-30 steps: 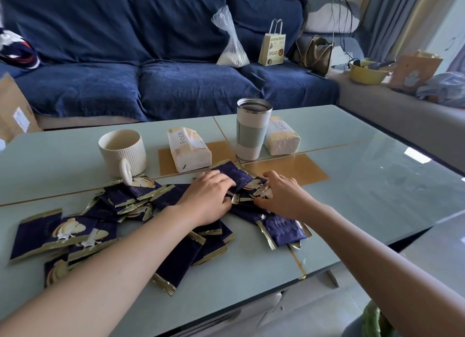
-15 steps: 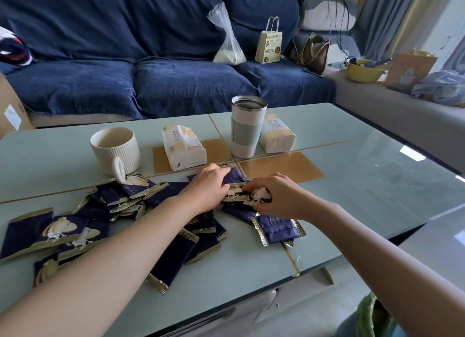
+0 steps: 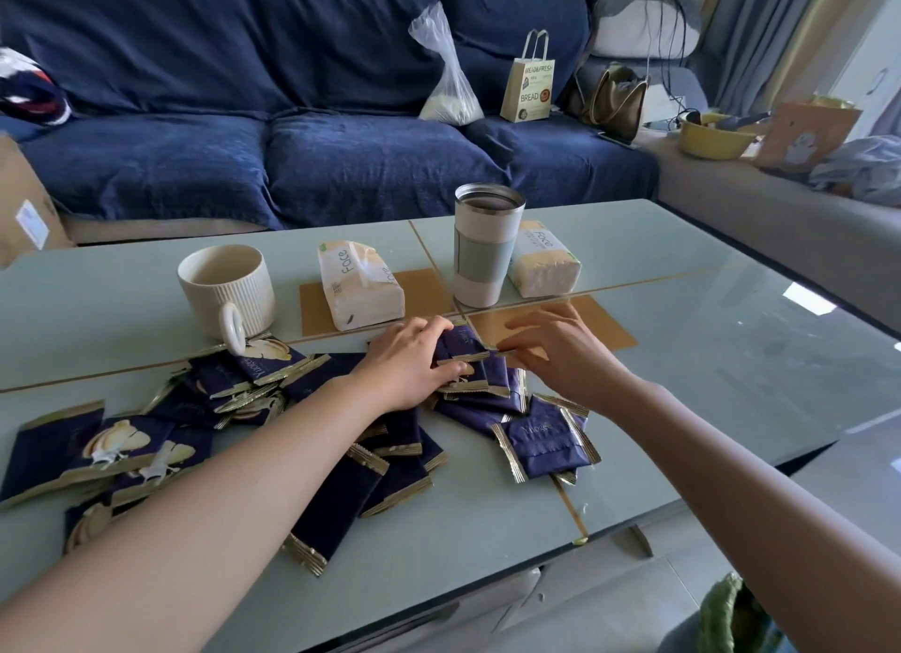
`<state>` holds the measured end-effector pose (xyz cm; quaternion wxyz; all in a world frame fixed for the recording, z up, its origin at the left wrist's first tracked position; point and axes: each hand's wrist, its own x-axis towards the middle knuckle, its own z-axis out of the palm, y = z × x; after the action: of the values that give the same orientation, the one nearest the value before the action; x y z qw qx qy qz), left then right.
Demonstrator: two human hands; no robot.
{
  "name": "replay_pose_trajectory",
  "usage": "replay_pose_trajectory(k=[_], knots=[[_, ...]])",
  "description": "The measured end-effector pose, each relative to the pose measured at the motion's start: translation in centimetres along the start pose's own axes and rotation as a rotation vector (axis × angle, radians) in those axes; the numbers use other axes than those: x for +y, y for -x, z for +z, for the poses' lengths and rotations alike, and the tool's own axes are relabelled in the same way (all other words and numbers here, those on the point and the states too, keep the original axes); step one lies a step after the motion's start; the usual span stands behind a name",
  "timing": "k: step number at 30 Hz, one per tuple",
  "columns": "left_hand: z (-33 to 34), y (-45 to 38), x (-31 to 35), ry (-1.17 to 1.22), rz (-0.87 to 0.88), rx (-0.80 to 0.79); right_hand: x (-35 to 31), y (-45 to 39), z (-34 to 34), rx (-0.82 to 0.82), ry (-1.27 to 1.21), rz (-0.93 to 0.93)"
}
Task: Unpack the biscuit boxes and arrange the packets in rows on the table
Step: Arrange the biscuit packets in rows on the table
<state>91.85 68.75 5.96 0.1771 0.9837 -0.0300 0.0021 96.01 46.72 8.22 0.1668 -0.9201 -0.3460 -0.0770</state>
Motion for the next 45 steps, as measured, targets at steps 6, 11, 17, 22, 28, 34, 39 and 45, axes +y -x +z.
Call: replay_pose_trajectory(k=[6,11,17,22,28,34,39,45], knots=[[0.0,-0.6,-0.4,-0.022,-0.023,-0.049,0.0,-0.9,1.5,0.258,-0.144,0.158],[0.5,-0.7,-0.7,-0.1,0.02,-0.102,-0.8,-1.1,1.8,0.382,-0.295,0.165],[0.6,-0.8,-0.7,-0.072,0.04,-0.093,-0.5,-0.1,3.2,0.102,-0.234,0.116],[0.8,-0.8,-0.8,-0.038,0.062,-0.056,-1.9,0.9,3.1,0.115,-0.208,-0.053],[1.0,-0.9,-1.1,-0.072,0.041,-0.089,-2.3,1.2,3.1,0.064,-0.108,-0.13],[1.0,-0.6,-1.3,-0.013,0.036,-0.126,-2.3,1.6,1.3,0.133,-0.222,-0.127],[0.5,-0.2,-1.6,-0.025,0.042,-0.108,-1.4,1.4,-1.6,0.268,-0.41,0.094],[0.3,0.1,-1.7,-0.053,0.101,-0.101,0.6,0.4,-2.3,0.526,-0.445,0.243]])
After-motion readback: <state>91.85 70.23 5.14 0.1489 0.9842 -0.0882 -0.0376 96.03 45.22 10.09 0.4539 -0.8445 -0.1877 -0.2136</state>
